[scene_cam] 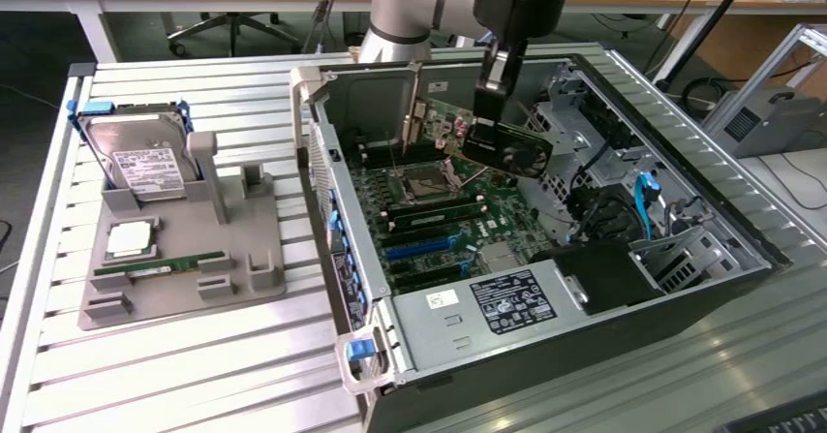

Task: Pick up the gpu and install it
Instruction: 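Insert the gpu into the slot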

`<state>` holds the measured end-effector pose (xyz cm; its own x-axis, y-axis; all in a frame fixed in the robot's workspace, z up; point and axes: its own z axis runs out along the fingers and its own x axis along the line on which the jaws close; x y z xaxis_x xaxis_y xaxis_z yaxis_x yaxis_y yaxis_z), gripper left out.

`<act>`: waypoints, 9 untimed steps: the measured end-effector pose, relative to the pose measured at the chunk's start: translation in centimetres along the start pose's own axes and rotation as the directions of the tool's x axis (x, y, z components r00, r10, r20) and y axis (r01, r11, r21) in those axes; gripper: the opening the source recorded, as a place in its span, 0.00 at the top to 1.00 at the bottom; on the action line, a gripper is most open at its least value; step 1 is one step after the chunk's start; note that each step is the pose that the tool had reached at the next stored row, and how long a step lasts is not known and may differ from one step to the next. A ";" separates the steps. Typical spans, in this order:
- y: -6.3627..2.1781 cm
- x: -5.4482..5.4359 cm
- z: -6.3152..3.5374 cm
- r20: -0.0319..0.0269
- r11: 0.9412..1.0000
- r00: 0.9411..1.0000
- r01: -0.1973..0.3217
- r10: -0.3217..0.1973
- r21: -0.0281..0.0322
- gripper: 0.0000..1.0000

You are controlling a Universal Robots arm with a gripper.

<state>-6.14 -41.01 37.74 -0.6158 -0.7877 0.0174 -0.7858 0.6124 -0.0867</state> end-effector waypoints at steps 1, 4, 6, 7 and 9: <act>0.00 0.0 0.00 0.000 1.000 1.000 0.005 -0.005 0.000 0.73; -0.01 0.0 0.01 0.002 0.999 0.999 0.037 -0.037 0.001 0.73; -0.01 0.0 0.02 0.004 0.998 0.998 0.058 -0.058 0.002 0.73; -0.02 0.0 0.03 0.005 0.998 0.998 0.070 -0.070 0.002 0.73; -0.02 0.0 0.05 0.006 0.996 0.996 0.091 -0.091 0.003 0.73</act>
<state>-6.14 -41.04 37.69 -0.5418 -0.8403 0.0193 -0.8381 0.5383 -0.0880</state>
